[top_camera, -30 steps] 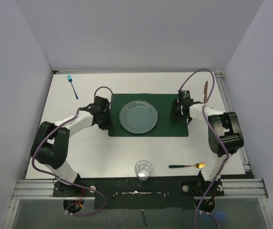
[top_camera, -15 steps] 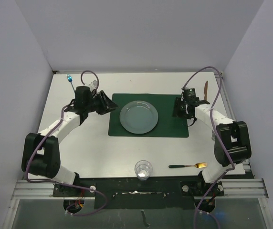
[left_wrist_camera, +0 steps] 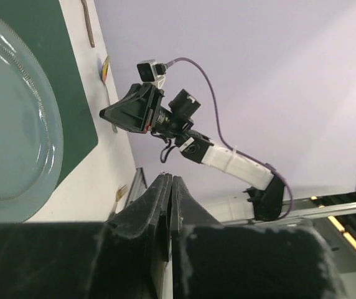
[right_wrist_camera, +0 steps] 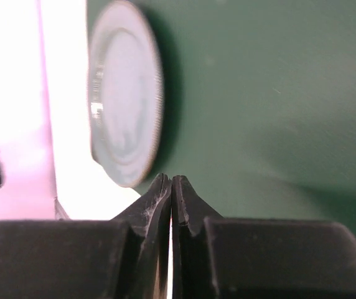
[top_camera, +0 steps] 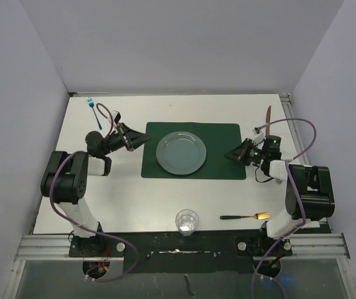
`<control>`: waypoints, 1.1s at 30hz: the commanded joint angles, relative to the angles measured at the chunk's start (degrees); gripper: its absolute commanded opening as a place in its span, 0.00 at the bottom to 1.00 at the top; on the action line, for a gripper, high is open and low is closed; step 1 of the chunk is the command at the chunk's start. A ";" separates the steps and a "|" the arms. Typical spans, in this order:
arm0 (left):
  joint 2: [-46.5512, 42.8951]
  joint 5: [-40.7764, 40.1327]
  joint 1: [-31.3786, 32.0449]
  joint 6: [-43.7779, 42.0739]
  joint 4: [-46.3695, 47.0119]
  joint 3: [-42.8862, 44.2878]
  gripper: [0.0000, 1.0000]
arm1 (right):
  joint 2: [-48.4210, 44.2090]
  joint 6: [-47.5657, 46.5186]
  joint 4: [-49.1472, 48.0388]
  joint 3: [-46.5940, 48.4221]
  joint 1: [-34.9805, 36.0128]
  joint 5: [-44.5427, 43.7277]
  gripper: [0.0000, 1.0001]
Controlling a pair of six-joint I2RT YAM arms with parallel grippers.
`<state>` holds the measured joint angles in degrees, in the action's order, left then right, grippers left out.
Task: Set the dinner table for one person
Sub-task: Adjust the napkin at the center of the board.
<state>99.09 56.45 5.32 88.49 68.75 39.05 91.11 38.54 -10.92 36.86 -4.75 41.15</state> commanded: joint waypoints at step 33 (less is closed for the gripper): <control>28.83 4.10 -5.23 -7.82 4.04 7.49 0.20 | 40.89 49.99 -87.00 6.36 0.84 20.64 0.32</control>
<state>125.36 60.49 0.54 85.10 75.83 43.27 129.88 88.14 -89.41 40.53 -4.45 61.12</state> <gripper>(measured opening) 0.203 0.324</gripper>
